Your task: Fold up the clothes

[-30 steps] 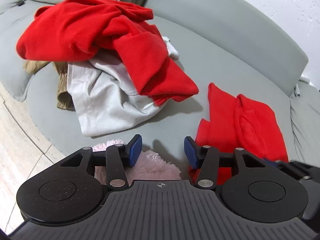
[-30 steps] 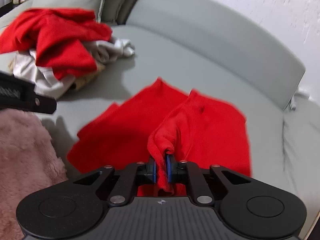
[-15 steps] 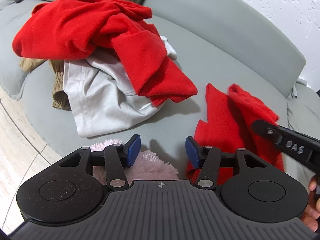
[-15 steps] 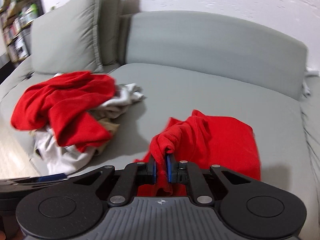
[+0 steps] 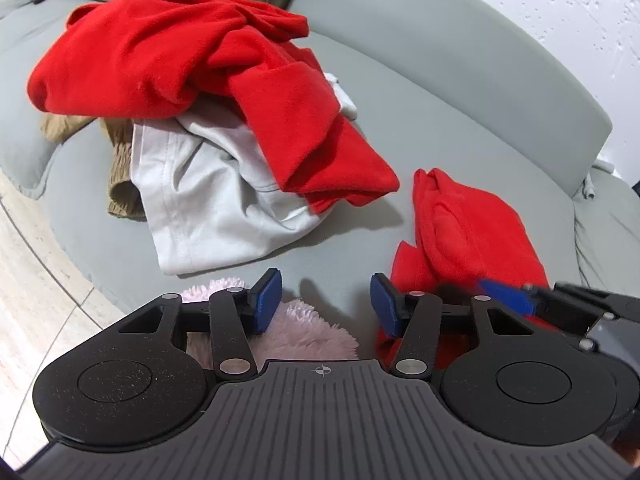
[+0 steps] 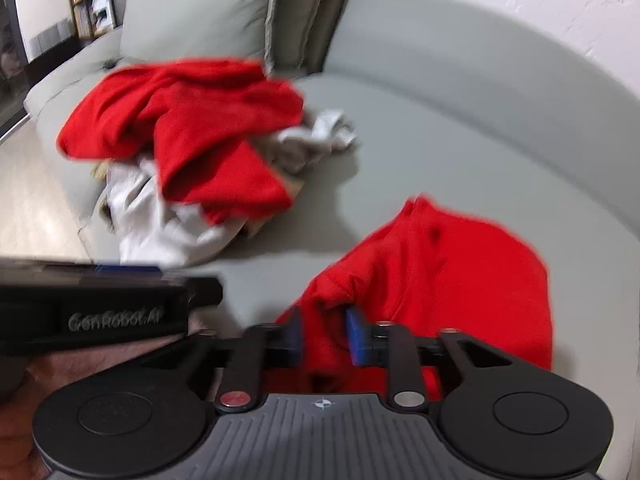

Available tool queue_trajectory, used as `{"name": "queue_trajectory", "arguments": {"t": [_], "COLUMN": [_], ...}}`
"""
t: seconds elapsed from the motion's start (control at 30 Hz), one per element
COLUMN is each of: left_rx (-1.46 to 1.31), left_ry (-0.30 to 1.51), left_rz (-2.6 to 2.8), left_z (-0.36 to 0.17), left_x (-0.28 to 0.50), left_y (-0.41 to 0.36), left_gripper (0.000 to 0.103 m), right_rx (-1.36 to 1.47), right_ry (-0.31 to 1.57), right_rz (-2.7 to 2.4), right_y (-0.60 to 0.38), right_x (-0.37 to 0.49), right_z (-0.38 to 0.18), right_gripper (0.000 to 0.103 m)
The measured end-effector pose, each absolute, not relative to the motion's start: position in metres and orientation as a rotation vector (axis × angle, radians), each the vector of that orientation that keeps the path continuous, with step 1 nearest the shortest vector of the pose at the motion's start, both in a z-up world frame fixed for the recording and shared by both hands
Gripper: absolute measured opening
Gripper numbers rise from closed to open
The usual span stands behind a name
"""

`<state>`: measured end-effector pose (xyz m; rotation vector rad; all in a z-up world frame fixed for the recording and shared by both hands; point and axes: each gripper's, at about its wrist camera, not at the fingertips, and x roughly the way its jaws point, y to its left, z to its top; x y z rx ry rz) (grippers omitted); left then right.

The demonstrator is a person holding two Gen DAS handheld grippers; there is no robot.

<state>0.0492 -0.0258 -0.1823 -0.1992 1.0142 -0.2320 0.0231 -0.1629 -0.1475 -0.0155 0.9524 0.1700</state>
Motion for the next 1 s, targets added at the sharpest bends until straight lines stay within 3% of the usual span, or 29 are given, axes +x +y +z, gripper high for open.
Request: {"name": "queue_trajectory", "arguments": {"t": [0.23, 0.3, 0.33, 0.37, 0.4, 0.47, 0.63, 1.0], "left_rx": [-0.247, -0.236, -0.225, -0.206, -0.158, -0.061, 0.205, 0.237], "left_ry": [1.006, 0.995, 0.984, 0.958, 0.941, 0.907, 0.872, 1.203], "left_rz": [-0.220, -0.240, -0.262, -0.337, -0.388, -0.488, -0.630, -0.430], "left_z": [-0.179, -0.176, -0.172, -0.168, -0.164, -0.158, -0.156, -0.212], "left_x": [0.045, 0.043, 0.041, 0.037, 0.034, 0.028, 0.020, 0.060], "left_y": [-0.017, -0.021, -0.025, -0.033, -0.044, -0.066, -0.126, -0.127], "left_gripper": [0.053, 0.042, 0.031, 0.018, 0.014, 0.004, 0.003, 0.003], "right_rx": [0.084, 0.115, 0.123, 0.135, 0.144, 0.149, 0.142, -0.012], "right_ry": [0.899, 0.876, 0.865, 0.852, 0.845, 0.852, 0.862, 0.969], "right_rz": [0.239, 0.184, 0.149, 0.098, 0.055, -0.004, -0.105, -0.105], "right_y": [-0.207, -0.229, -0.237, -0.248, -0.257, -0.267, -0.282, -0.267], "right_x": [-0.040, -0.061, -0.067, -0.075, -0.080, -0.081, -0.077, -0.061], "right_z": [-0.123, -0.121, -0.121, -0.122, -0.123, -0.129, -0.139, -0.185], "right_gripper": [0.050, 0.043, 0.039, 0.021, 0.003, 0.003, 0.003, 0.005]}}
